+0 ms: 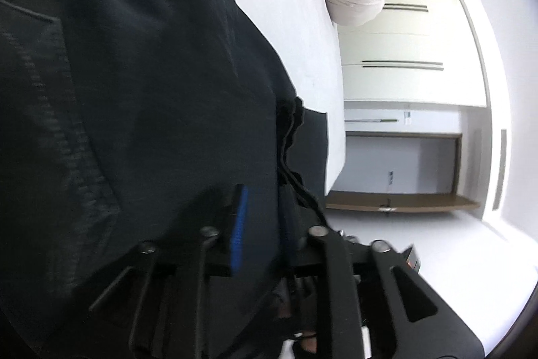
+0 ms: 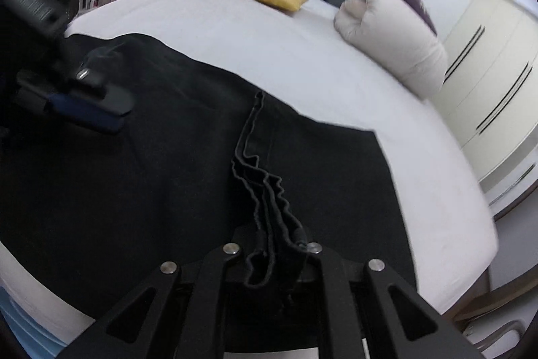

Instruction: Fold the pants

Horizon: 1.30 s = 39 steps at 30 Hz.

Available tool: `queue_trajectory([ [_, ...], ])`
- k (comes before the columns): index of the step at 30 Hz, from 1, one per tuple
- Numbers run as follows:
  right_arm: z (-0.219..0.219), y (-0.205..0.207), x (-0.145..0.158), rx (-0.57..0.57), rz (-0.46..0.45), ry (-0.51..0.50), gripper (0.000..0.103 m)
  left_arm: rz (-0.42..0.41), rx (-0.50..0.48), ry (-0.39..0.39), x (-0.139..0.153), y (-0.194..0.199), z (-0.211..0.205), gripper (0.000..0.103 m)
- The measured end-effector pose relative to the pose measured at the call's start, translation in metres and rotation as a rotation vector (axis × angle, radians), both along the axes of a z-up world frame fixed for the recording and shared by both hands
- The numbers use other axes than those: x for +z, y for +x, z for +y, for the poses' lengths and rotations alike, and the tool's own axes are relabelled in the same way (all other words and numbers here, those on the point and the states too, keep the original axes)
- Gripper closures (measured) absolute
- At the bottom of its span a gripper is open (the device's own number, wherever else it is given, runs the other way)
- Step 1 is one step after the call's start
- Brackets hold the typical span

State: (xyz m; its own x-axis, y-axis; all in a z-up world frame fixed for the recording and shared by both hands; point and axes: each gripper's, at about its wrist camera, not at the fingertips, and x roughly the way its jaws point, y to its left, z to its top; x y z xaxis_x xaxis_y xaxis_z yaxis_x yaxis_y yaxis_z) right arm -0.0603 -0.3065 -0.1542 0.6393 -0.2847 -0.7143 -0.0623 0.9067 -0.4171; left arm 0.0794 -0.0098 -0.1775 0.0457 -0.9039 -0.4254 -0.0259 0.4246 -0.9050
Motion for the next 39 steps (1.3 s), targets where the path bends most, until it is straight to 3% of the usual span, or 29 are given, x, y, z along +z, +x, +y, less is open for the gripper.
queue_trajectory([
  [1,0.004,-0.001,0.001,0.008,-0.007,-0.024,0.093,0.013,0.002,-0.026,0.001,0.002,-0.003,0.053],
  [3,0.013,-0.004,0.0,0.032,-0.025,-0.086,0.093,0.025,0.011,-0.074,0.006,0.007,-0.011,0.025],
  [4,0.017,-0.004,0.001,0.041,-0.035,-0.107,0.093,0.029,0.01,-0.082,0.009,0.01,-0.016,0.017],
  [6,0.024,-0.009,0.003,0.06,-0.058,-0.148,0.093,0.05,-0.016,-0.103,0.011,0.017,-0.027,0.011],
  [12,0.041,-0.013,0.009,0.109,-0.088,-0.212,0.093,0.124,-0.097,-0.064,-0.004,0.025,-0.055,0.011],
  [14,0.044,-0.012,0.013,0.113,-0.095,-0.211,0.093,0.108,-0.119,-0.056,-0.002,0.028,-0.058,0.015],
  [15,0.047,-0.012,0.015,0.123,-0.1,-0.226,0.093,0.097,-0.129,-0.048,-0.001,0.029,-0.059,0.028],
  [16,0.05,-0.012,0.016,0.133,-0.104,-0.235,0.093,0.081,-0.151,-0.025,0.001,0.033,-0.061,0.055],
  [17,0.054,-0.015,0.017,0.146,-0.108,-0.241,0.093,0.069,-0.171,-0.002,0.002,0.026,-0.058,0.067],
  [18,0.058,-0.016,0.019,0.163,-0.113,-0.243,0.093,0.062,-0.185,0.02,0.002,0.028,-0.055,0.076],
  [21,0.068,-0.018,0.021,0.202,-0.116,-0.243,0.093,0.023,-0.192,0.065,0.005,0.031,-0.039,0.091],
  [28,0.097,-0.014,0.022,0.325,-0.115,-0.207,0.093,-0.106,-0.23,0.15,0.017,0.017,0.015,0.095],
  [39,0.147,0.006,0.005,0.436,-0.038,-0.147,0.092,-0.137,-0.196,0.271,0.005,0.011,0.089,0.095],
])
